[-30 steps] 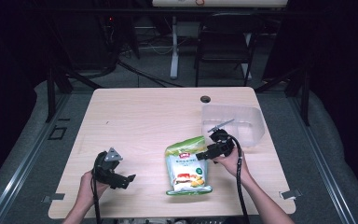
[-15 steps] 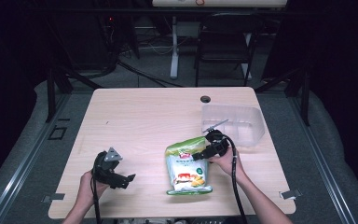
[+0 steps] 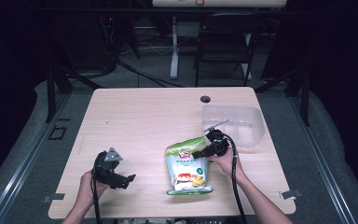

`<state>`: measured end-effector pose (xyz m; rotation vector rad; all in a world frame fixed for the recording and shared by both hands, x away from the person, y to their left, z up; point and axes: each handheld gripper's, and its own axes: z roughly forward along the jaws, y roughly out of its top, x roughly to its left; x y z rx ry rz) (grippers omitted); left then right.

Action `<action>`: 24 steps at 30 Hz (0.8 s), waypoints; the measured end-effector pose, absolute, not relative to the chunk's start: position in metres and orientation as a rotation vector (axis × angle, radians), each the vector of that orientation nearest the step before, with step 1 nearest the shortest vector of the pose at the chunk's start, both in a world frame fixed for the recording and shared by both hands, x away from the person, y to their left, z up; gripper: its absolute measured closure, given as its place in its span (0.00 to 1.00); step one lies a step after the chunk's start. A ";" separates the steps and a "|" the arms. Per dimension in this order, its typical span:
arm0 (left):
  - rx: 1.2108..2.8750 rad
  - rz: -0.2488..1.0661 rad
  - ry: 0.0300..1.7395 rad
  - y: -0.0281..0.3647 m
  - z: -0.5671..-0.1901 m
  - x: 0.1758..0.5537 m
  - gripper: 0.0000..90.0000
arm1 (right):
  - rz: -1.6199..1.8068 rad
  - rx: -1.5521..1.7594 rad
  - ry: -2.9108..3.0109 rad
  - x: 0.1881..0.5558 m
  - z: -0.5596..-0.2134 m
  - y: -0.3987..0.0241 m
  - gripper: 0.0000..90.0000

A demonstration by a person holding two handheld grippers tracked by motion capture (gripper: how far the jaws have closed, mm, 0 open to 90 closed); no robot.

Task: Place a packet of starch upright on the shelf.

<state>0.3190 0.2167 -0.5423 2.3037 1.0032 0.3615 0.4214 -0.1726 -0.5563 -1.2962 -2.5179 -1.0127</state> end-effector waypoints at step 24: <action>2.307 0.357 1.000 0.217 -0.542 0.319 0.01 | -1.071 -1.319 -2.456 0.423 -0.561 -0.170 0.60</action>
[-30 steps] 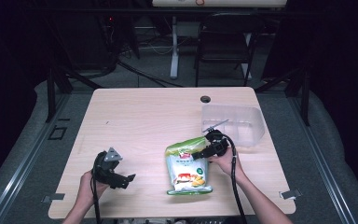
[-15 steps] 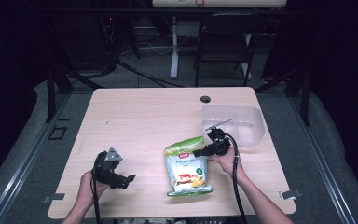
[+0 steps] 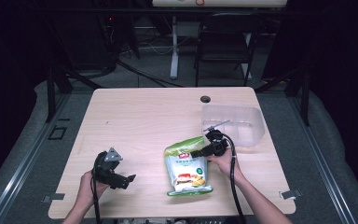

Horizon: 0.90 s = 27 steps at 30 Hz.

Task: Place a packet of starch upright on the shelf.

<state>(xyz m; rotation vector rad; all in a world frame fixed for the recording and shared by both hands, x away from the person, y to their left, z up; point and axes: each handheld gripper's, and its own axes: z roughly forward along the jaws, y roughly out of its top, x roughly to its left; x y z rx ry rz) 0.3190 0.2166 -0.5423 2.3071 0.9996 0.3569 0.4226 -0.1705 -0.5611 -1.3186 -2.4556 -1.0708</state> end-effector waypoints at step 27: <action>2.308 0.347 0.992 0.216 -0.542 0.319 0.01 | -1.123 -1.243 -2.480 0.409 -0.537 -0.177 0.99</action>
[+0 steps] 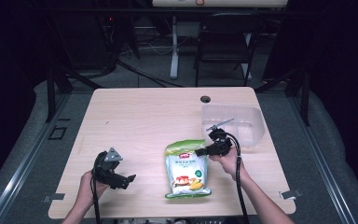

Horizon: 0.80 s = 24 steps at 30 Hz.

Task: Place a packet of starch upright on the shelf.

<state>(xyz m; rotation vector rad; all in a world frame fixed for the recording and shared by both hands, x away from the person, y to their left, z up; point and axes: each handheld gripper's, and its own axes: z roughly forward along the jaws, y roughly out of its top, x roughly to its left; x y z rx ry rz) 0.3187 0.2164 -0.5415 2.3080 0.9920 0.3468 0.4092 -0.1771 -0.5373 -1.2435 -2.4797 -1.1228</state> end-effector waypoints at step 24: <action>2.304 0.354 0.994 0.216 -0.542 0.319 0.01 | -1.323 -1.214 -2.466 0.372 -0.487 -0.201 1.00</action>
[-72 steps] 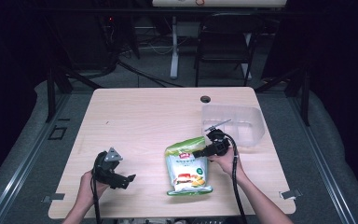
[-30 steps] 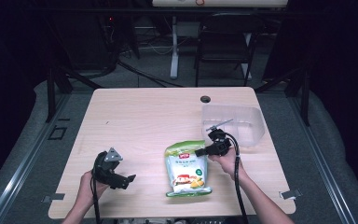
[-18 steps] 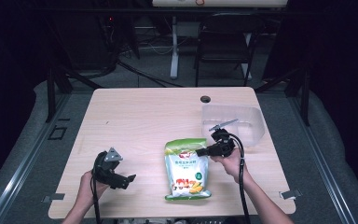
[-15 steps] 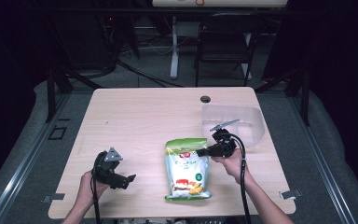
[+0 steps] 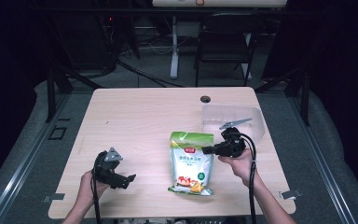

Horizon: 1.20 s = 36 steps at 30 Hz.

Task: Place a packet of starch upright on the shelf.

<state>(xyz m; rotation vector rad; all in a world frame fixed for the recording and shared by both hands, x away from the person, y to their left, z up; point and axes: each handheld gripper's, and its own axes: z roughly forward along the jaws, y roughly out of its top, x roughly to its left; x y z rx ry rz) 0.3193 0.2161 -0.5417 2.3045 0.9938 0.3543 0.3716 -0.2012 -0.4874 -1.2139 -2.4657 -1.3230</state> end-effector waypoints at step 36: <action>2.314 0.338 0.983 0.216 -0.542 0.320 0.01 | -1.430 -1.222 -2.546 0.336 -0.431 -0.229 1.00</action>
